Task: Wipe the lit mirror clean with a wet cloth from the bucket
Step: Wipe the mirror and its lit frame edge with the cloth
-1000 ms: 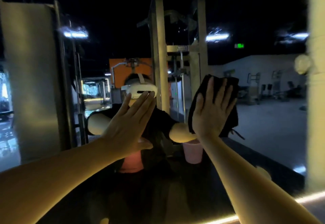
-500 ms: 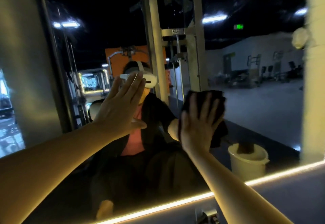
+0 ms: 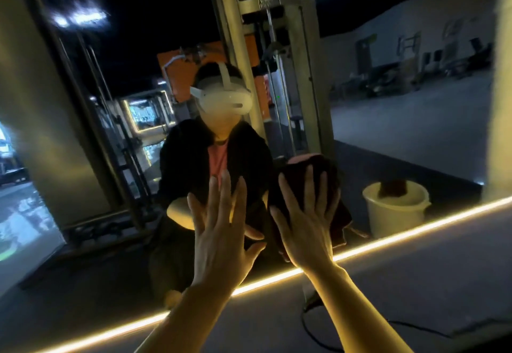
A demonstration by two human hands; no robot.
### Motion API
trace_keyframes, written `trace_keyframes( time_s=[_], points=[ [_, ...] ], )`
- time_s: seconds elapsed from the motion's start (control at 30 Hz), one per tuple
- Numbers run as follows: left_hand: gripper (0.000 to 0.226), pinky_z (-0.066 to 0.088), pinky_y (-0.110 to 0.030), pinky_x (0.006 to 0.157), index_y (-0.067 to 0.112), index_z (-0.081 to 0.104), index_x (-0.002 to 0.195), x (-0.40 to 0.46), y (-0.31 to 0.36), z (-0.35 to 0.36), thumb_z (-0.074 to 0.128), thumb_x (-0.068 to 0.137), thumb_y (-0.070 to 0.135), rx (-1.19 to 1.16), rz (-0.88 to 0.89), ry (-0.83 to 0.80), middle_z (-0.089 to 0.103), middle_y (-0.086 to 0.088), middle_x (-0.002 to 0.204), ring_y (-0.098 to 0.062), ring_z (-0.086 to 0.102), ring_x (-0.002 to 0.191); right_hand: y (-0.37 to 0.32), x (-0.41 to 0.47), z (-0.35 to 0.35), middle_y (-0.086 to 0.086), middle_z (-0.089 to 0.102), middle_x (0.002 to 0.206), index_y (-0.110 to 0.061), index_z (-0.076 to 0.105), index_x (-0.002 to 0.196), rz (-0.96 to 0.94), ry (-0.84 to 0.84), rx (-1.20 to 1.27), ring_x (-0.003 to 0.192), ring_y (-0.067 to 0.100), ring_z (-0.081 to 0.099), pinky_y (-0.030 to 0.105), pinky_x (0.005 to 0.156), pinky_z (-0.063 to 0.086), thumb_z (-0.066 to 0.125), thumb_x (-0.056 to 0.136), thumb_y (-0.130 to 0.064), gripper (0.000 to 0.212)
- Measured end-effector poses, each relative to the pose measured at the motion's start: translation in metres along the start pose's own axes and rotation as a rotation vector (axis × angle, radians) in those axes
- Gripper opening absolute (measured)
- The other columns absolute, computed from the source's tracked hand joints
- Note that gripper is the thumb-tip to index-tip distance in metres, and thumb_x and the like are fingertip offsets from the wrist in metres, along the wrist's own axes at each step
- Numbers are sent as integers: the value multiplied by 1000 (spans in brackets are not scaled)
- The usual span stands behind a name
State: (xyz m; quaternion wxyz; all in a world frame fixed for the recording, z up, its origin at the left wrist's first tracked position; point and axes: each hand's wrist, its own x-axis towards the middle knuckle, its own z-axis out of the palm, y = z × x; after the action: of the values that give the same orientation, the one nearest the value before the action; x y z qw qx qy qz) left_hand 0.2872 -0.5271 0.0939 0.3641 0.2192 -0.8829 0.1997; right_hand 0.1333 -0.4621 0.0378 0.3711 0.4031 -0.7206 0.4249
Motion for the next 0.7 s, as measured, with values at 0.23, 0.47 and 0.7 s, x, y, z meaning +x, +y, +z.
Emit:
trace_keyframes(
  time_s=[0.23,0.47,0.7],
  points=[
    [129,7,-66,116,12,6,157,-2,4,10,85,62,48,23,-28,-3,-10,-13,164,-33,-6,151,70,11,-17,10,-4,165,-29,2,158,463,188,117,152,30,-8,51,121,-6,16,100,-61,67],
    [131,7,-65,117,11,-4,157,-4,14,14,78,66,58,53,-76,-17,-15,-13,163,-33,-11,150,19,-46,18,22,6,163,-30,7,158,231,96,49,150,41,-2,53,120,-9,28,101,-51,64],
    [131,5,-64,118,10,2,157,-6,12,15,84,63,52,45,-79,23,-10,-15,163,-34,-6,151,49,-37,8,21,5,163,-23,6,154,675,214,171,150,43,0,59,120,-1,18,99,-55,65]
  ],
)
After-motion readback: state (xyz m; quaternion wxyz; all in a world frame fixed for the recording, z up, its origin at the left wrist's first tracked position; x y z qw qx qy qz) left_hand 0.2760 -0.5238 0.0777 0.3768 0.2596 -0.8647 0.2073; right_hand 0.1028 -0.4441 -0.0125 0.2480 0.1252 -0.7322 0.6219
